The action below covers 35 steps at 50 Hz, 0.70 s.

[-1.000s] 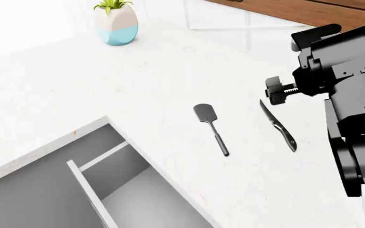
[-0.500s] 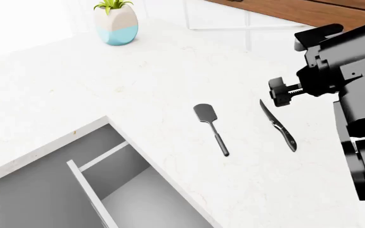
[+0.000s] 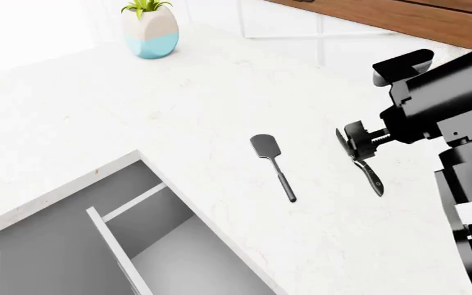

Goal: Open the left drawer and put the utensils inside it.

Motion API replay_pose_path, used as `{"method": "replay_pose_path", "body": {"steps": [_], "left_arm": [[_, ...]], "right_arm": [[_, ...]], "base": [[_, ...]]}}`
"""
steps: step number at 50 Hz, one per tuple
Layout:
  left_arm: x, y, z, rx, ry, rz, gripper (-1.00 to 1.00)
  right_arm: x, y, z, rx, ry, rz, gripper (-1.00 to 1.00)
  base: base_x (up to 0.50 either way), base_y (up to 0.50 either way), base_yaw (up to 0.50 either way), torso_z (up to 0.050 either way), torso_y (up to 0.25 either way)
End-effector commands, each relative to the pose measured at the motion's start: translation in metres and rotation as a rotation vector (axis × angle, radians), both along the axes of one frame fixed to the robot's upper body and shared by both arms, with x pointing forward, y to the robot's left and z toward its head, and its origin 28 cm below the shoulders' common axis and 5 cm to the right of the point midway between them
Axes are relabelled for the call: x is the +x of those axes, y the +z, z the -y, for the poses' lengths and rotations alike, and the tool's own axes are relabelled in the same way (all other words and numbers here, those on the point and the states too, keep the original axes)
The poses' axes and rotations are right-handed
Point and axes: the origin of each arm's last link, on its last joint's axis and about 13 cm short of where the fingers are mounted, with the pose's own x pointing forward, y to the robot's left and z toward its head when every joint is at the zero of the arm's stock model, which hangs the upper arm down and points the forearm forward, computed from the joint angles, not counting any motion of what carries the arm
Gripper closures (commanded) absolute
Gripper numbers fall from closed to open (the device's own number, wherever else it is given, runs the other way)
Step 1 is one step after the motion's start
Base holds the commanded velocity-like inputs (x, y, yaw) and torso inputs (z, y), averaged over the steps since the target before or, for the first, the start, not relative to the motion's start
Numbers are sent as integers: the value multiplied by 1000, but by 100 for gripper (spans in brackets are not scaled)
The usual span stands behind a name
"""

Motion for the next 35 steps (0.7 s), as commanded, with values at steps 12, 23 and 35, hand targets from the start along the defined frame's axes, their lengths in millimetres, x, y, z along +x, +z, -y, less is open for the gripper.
{"method": "replay_pose_path", "body": {"steps": [12, 23, 35], "left_arm": [[0, -2, -1, -5, 4, -4, -100], [1, -3, -1, -8, 4, -4, -100], [0, -3, -1, -10, 4, -3, -100]], "right_arm": [[0, -26, -6, -67, 21, -85, -100], [3, -56, -8, -119, 26, -166, -100], [5, -66, -8, -118, 24, -185, -100]], "base": [[0, 0, 0, 0, 0], [0, 0, 0, 0, 0], [1, 2, 1, 0, 0]]}}
